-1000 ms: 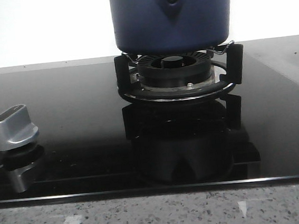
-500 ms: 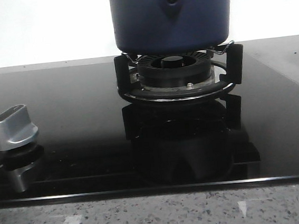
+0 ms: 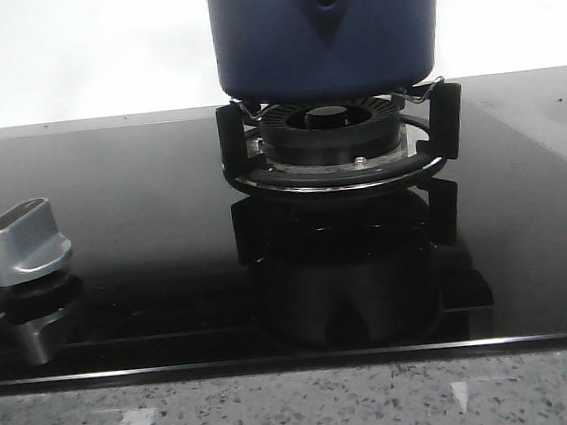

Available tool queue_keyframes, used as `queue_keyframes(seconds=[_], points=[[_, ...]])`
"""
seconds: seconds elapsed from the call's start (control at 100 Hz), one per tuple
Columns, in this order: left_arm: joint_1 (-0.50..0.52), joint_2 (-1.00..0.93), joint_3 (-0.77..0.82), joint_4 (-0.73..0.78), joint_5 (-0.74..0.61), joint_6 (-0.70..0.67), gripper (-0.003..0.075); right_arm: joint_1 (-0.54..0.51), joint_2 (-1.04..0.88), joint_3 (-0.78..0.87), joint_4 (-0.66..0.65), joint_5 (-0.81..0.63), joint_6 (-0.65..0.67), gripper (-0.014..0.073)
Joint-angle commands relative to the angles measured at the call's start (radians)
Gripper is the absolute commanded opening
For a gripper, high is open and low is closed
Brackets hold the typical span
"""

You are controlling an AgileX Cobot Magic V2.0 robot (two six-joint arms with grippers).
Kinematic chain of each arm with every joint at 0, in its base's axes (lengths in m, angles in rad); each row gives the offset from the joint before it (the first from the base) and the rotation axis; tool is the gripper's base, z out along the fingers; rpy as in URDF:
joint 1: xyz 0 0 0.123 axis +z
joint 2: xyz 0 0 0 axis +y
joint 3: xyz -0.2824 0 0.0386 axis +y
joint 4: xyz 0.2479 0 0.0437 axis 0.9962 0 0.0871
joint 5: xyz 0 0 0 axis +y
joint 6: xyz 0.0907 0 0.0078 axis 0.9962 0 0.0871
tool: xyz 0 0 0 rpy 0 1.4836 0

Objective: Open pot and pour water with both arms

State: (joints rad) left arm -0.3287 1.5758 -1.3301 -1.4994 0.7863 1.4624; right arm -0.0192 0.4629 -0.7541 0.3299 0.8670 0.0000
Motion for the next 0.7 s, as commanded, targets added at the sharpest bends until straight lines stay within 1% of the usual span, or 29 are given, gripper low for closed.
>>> queue_keyframes(seconds=[0.0,0.16,0.3,0.38,0.63,0.69], points=[[-0.009,-0.014,-0.053,-0.047,0.027,0.003,0.0526,0.0,0.016,-0.032,0.015,-0.064,-0.008,0.0393],[-0.009,0.007,-0.063,-0.039,0.06,0.003,0.0559,0.0,0.016,-0.032,0.015,-0.056,-0.008,0.0393],[-0.022,0.021,-0.063,-0.043,0.061,0.003,0.0559,0.0,0.016,-0.032,0.015,-0.046,-0.008,0.0393],[-0.048,0.029,-0.065,-0.043,0.061,0.003,0.0559,0.0,0.016,-0.032,0.022,-0.044,-0.008,0.0393],[-0.103,0.052,-0.103,-0.033,-0.008,0.004,0.0559,0.0,0.016,-0.032,0.03,-0.042,-0.008,0.0393],[-0.115,0.054,-0.114,-0.033,-0.043,0.004,0.0559,0.0,0.016,-0.032,0.03,-0.04,-0.008,0.0393]])
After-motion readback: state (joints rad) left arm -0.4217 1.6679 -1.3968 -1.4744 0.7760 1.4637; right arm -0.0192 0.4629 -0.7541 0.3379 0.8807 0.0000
